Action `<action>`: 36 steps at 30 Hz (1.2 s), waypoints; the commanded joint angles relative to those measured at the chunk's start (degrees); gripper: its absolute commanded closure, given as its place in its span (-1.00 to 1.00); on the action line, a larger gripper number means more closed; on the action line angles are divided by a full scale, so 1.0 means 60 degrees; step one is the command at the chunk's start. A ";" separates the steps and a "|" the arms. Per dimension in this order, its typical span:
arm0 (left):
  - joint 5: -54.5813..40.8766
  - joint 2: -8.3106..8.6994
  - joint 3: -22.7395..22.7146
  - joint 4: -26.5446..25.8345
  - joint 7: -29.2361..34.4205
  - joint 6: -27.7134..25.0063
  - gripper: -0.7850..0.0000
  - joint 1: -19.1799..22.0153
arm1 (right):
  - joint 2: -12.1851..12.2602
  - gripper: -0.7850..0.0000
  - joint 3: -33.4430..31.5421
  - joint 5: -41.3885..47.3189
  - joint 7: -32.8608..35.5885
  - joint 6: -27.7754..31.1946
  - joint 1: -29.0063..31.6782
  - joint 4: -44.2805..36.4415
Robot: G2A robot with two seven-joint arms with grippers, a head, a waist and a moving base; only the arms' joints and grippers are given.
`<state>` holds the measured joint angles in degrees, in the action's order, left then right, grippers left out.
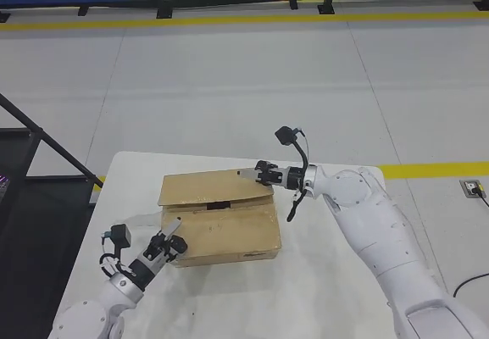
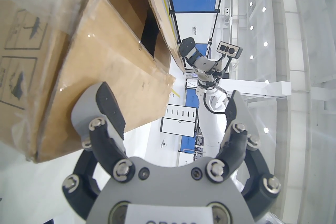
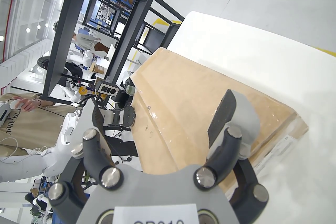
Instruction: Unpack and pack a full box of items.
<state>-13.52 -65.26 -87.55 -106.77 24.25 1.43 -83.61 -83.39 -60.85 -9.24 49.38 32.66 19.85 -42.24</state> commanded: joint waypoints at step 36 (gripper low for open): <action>0.0319 -0.0063 0.0215 0.0162 -0.0296 -0.0041 -1.00 0.0139 | 0.0076 -1.00 0.0438 0.1703 0.2244 -0.1965 0.0649 -0.1074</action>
<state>-11.57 -65.64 -86.20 -105.76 22.44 1.26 -82.72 -82.92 -58.30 0.85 62.87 20.80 23.76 -48.84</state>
